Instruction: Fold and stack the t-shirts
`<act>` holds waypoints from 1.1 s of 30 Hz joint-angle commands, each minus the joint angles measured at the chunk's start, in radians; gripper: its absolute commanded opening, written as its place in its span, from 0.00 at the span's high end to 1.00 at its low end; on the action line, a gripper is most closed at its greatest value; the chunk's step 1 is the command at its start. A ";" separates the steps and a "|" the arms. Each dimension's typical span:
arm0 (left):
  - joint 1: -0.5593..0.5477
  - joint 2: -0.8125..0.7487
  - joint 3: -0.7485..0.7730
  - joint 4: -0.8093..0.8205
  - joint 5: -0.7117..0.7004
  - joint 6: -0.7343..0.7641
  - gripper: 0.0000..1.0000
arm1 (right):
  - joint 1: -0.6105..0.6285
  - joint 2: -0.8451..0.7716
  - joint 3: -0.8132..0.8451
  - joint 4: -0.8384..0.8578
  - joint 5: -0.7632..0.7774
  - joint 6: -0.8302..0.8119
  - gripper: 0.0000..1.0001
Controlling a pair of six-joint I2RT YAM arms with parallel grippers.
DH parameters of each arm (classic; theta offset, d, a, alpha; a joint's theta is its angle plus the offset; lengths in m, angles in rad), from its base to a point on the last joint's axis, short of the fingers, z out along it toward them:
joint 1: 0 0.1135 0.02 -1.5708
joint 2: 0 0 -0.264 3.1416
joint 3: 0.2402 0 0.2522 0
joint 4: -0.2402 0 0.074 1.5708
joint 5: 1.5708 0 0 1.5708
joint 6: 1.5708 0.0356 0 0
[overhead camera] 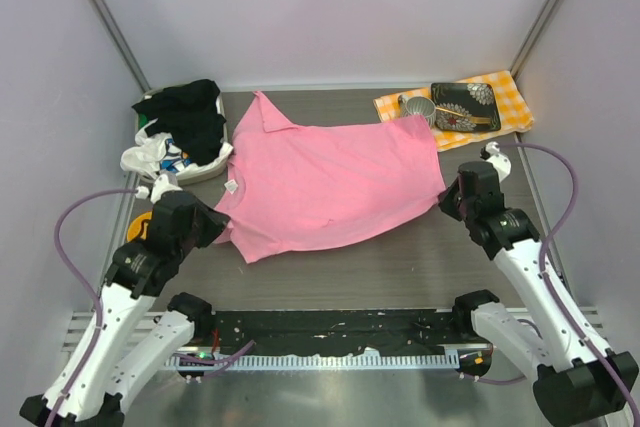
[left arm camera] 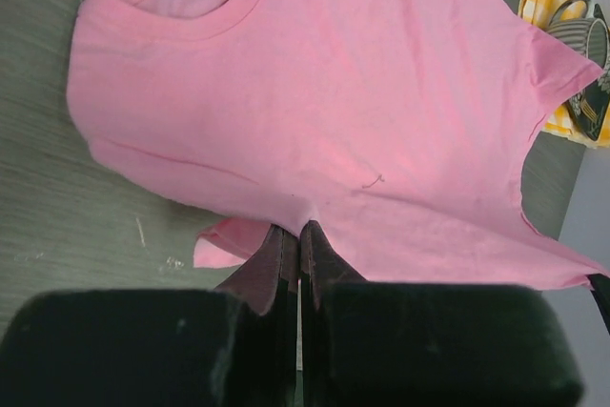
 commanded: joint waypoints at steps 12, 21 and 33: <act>0.005 0.370 0.214 0.313 -0.075 0.130 1.00 | 0.004 0.232 0.043 0.219 0.107 0.013 0.99; 0.008 0.474 0.271 0.367 -0.104 0.165 1.00 | 0.003 0.340 0.043 0.251 0.159 0.011 0.99; 0.091 0.649 0.281 0.490 -0.078 0.184 1.00 | -0.043 0.543 0.113 0.323 0.175 0.014 0.99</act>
